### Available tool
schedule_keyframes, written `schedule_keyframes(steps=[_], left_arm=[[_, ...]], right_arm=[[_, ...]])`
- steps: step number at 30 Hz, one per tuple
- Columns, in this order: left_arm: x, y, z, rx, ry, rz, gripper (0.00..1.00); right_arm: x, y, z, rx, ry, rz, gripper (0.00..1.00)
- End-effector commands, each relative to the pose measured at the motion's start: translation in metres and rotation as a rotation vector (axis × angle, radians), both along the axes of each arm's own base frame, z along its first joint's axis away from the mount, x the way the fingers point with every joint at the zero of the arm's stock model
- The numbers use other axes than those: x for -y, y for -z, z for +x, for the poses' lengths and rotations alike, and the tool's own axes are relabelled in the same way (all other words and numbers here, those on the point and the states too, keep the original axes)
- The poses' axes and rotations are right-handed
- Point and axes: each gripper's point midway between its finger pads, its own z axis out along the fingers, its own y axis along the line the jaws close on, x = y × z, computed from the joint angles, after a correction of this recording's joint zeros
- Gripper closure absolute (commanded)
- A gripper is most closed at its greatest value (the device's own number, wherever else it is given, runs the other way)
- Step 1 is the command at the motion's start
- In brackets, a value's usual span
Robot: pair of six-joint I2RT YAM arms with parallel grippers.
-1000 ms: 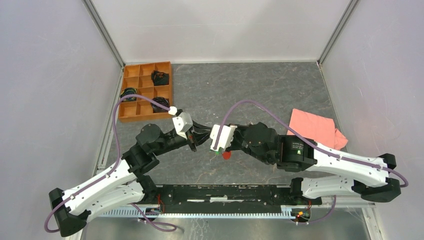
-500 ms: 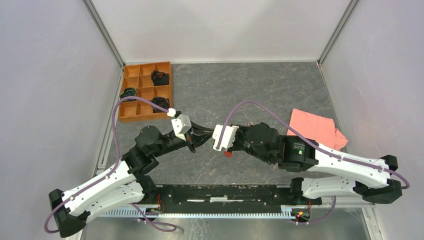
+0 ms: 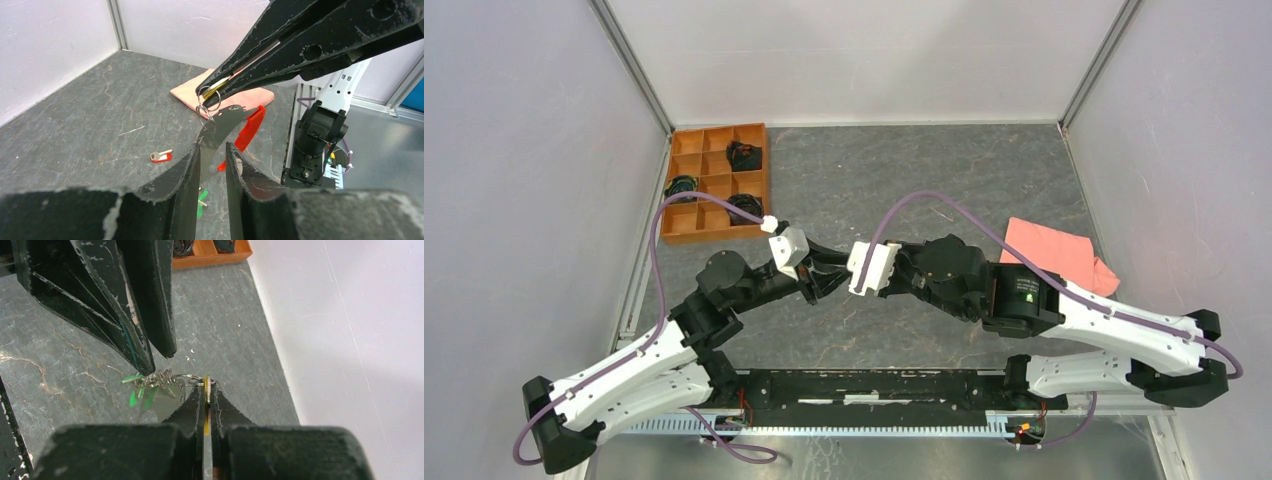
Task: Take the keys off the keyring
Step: Remove the key from the keyring.
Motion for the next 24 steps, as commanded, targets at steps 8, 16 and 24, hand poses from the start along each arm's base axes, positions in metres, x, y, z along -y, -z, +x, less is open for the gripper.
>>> schedule_keyframes(steps=[8,16,24], left_arm=[[0.000,-0.030,0.007,0.078,-0.030,-0.051,0.65],[0.002,-0.032,0.012,0.075,-0.047,-0.049,0.65],[0.005,-0.031,0.013,0.068,-0.041,-0.043,0.69]], right_arm=[[-0.009,-0.031,0.004,0.017,0.010,0.090,1.00],[-0.015,-0.030,0.000,-0.003,-0.021,0.089,1.00],[-0.016,-0.031,-0.003,-0.017,-0.031,0.098,1.00]])
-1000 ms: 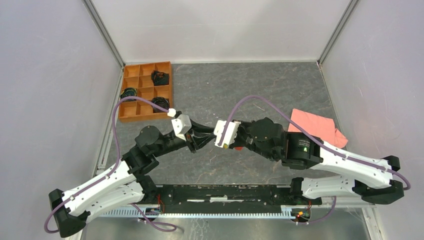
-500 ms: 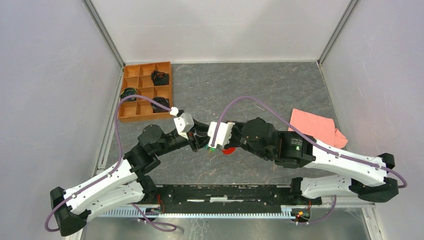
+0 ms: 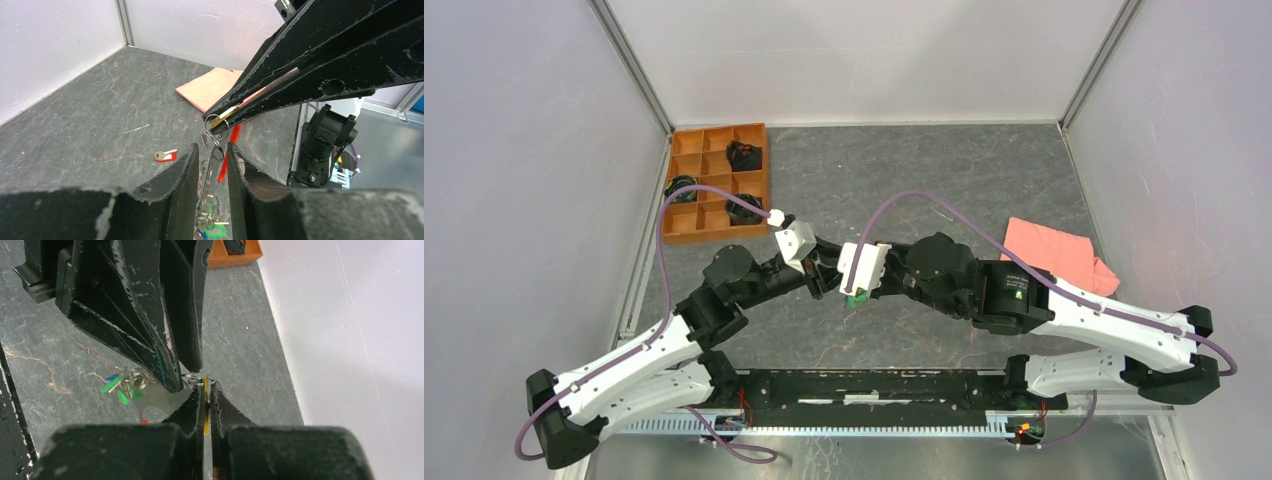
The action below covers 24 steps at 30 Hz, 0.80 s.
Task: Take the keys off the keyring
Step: Remove the key from the keyring.
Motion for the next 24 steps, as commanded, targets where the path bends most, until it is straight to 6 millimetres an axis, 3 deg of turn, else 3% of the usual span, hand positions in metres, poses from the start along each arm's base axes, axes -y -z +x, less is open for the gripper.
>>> schedule_keyframes(steps=[1,8,16,24], left_arm=[[-0.002,-0.031,0.002,0.083,-0.015,-0.055,0.72],[-0.003,-0.029,0.000,0.088,-0.010,-0.051,0.98],[-0.008,-0.033,-0.006,0.102,0.001,-0.075,0.98],[-0.010,-0.039,-0.012,0.104,0.020,-0.119,0.98]], right_arm=[[-0.004,-0.038,-0.002,0.008,-0.009,0.123,1.00],[0.002,-0.035,0.002,0.017,0.021,0.113,1.00],[0.026,-0.024,0.012,0.050,0.116,0.074,1.00],[0.031,-0.005,0.009,0.026,0.122,0.056,1.00]])
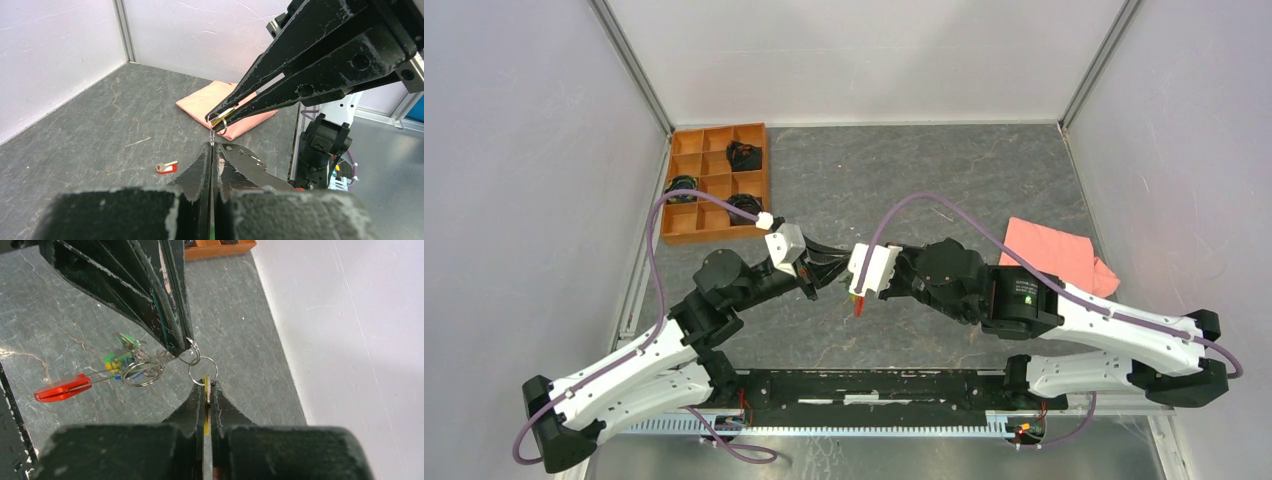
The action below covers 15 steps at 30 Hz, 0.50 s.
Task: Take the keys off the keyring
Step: Remove the key from the keyring.
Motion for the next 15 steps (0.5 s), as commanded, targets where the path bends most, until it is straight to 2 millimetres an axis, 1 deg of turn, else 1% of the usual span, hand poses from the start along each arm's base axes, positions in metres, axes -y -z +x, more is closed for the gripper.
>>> schedule_keyframes(steps=[1,5,9,12,15], left_arm=[[-0.003,-0.023,-0.006,0.064,0.013,-0.075,0.98],[-0.003,-0.024,-0.007,0.062,0.016,-0.087,0.98],[-0.003,-0.020,-0.004,0.041,0.006,-0.088,0.98],[-0.002,-0.017,-0.002,0.024,-0.001,-0.084,0.93],[-0.001,-0.017,-0.001,0.015,0.000,-0.080,0.86]], right_arm=[[0.014,-0.008,0.006,0.015,0.070,0.048,1.00],[0.013,-0.013,0.005,0.011,0.061,0.057,1.00],[0.011,-0.027,0.002,0.015,0.039,0.086,1.00],[0.008,-0.035,0.001,0.018,0.019,0.096,1.00],[0.004,-0.039,0.000,0.019,0.005,0.093,1.00]])
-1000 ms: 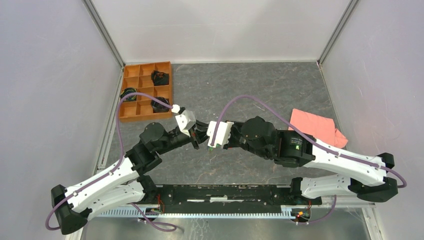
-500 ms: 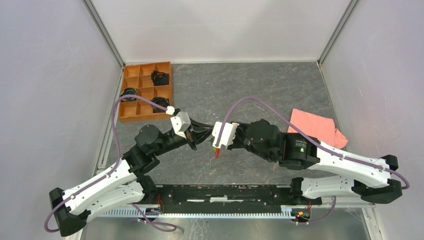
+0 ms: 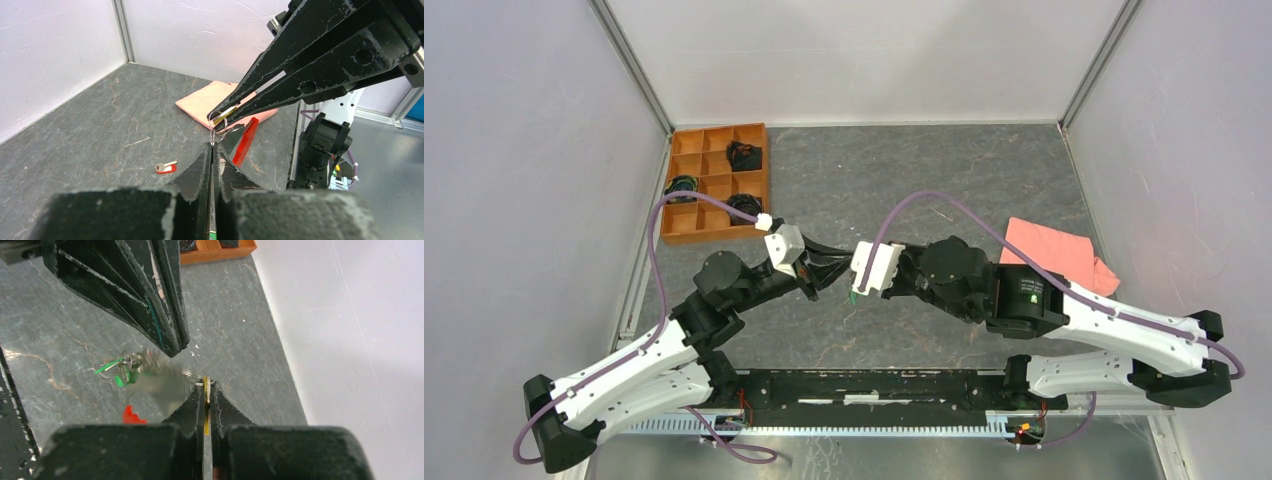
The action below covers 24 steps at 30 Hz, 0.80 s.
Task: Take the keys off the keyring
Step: Remove the key from the keyring.
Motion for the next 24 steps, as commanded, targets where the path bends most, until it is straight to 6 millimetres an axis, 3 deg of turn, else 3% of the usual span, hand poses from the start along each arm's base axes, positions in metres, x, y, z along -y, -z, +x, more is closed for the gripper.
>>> schedule_keyframes(steps=[1,13,24], left_arm=[[-0.001,-0.019,-0.001,0.009,-0.002,-0.067,0.83],[0.001,-0.019,0.001,0.011,-0.003,-0.055,0.64],[0.006,-0.022,0.004,0.013,-0.001,-0.052,0.57]], right_arm=[[0.002,-0.038,0.003,0.031,0.011,0.085,1.00],[-0.003,-0.043,0.004,0.039,0.007,0.086,1.00],[-0.009,-0.046,0.004,0.034,-0.002,0.096,1.00]])
